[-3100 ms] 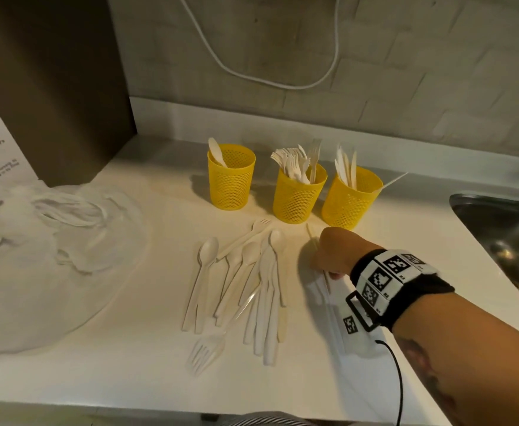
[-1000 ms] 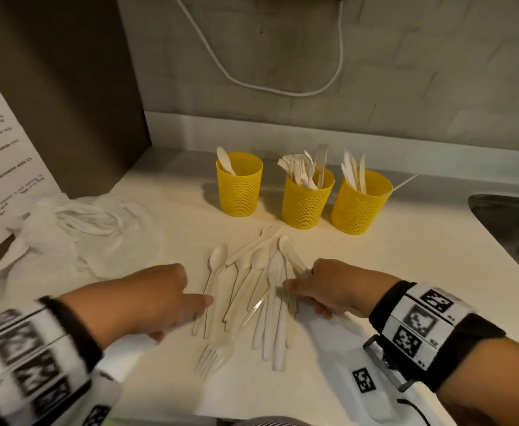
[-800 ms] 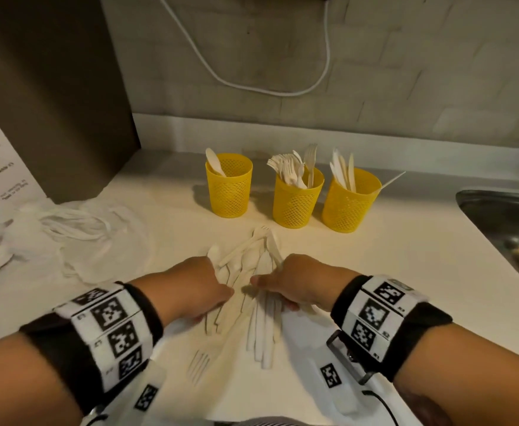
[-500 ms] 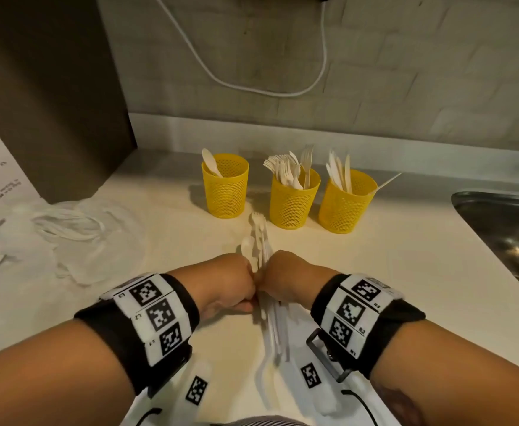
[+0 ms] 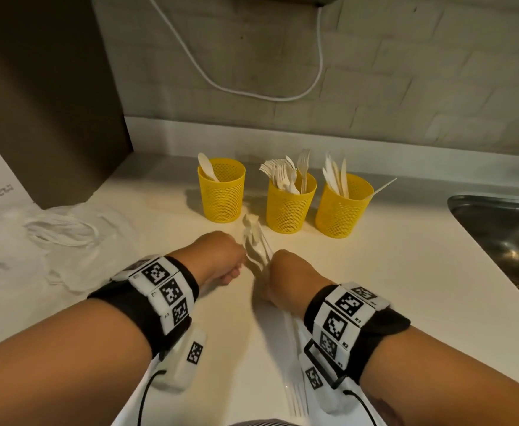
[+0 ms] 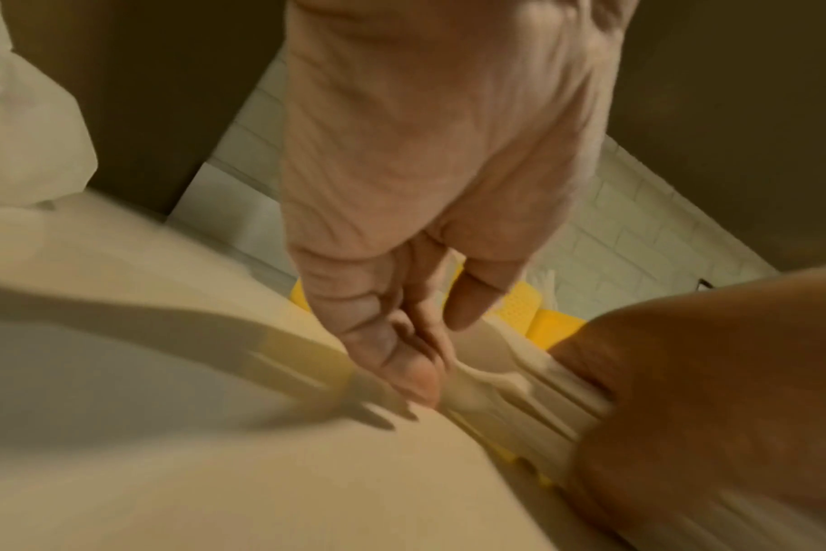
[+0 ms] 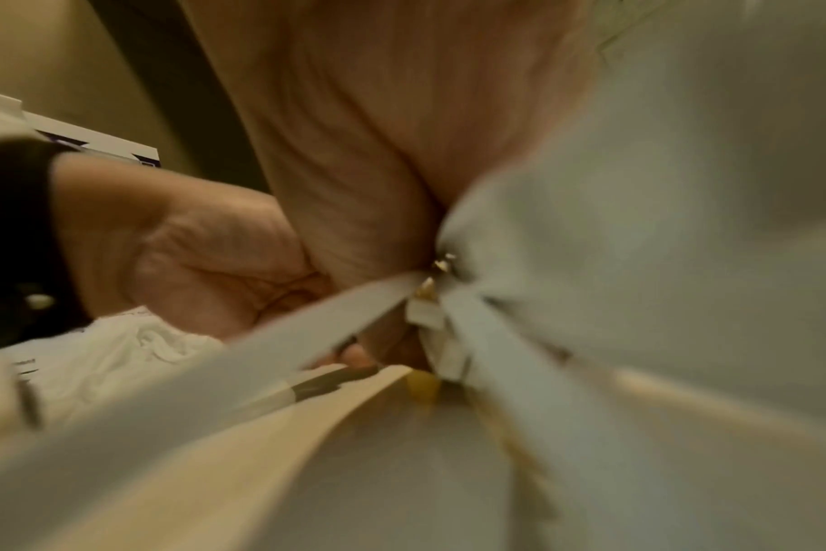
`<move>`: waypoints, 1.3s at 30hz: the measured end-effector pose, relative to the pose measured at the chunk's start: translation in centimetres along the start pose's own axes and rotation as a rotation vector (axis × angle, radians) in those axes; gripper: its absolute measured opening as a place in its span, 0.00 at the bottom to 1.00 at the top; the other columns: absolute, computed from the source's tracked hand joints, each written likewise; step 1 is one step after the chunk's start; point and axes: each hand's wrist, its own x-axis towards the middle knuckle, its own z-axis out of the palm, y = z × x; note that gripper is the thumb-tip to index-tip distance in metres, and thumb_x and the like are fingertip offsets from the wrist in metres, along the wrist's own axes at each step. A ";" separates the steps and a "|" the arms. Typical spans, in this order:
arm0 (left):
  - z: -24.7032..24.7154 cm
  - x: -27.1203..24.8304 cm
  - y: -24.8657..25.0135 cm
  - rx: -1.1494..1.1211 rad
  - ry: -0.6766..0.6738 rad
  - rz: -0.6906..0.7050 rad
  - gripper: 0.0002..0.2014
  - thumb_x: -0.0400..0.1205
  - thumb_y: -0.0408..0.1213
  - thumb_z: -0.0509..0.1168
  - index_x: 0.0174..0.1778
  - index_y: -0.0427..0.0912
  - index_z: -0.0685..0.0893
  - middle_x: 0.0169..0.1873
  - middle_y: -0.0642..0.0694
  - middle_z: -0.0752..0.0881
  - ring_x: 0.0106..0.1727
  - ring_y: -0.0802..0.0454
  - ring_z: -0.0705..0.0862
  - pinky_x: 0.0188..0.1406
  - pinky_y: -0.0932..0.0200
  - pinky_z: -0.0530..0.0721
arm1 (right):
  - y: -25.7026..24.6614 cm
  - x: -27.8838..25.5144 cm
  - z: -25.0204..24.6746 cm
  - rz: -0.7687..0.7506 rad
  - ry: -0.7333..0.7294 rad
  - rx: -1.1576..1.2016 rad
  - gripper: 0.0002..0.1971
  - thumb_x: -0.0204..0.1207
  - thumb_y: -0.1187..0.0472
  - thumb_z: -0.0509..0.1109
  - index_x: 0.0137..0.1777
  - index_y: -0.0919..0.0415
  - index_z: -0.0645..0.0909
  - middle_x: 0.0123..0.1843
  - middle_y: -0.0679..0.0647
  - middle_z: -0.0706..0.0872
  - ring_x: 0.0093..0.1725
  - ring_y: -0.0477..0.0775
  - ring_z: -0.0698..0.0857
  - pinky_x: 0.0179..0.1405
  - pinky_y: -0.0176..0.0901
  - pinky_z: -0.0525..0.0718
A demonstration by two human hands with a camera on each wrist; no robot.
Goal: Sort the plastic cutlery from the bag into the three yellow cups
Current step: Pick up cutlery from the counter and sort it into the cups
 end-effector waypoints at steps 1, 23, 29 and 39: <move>-0.3 0.8 0.4 -0.036 0.057 0.018 0.06 0.84 0.27 0.57 0.41 0.38 0.76 0.31 0.40 0.76 0.25 0.50 0.72 0.26 0.61 0.69 | 0.2 -0.1 0.1 0.001 0.011 0.005 0.11 0.81 0.61 0.67 0.58 0.68 0.76 0.58 0.63 0.84 0.59 0.63 0.85 0.43 0.40 0.70; -1.2 4.1 1.9 -0.154 0.165 0.255 0.07 0.77 0.33 0.75 0.45 0.37 0.83 0.35 0.40 0.84 0.29 0.50 0.78 0.32 0.61 0.78 | 2.5 0.3 -1.9 0.096 -0.167 0.223 0.10 0.73 0.55 0.73 0.38 0.61 0.80 0.36 0.55 0.86 0.32 0.55 0.83 0.30 0.41 0.80; -0.3 -1.3 -0.5 -0.338 -0.047 0.142 0.06 0.79 0.24 0.71 0.42 0.36 0.80 0.34 0.42 0.82 0.29 0.54 0.83 0.28 0.65 0.88 | 3.0 0.2 -2.4 0.191 -0.368 1.089 0.04 0.79 0.72 0.64 0.48 0.69 0.80 0.35 0.66 0.83 0.28 0.56 0.82 0.39 0.52 0.87; 1.7 -3.2 -1.1 -0.062 0.015 0.178 0.08 0.77 0.28 0.74 0.38 0.39 0.81 0.41 0.36 0.92 0.31 0.51 0.85 0.39 0.53 0.89 | 2.1 0.1 -1.8 0.047 -0.352 1.219 0.08 0.84 0.67 0.64 0.46 0.62 0.84 0.28 0.59 0.82 0.22 0.48 0.81 0.24 0.39 0.84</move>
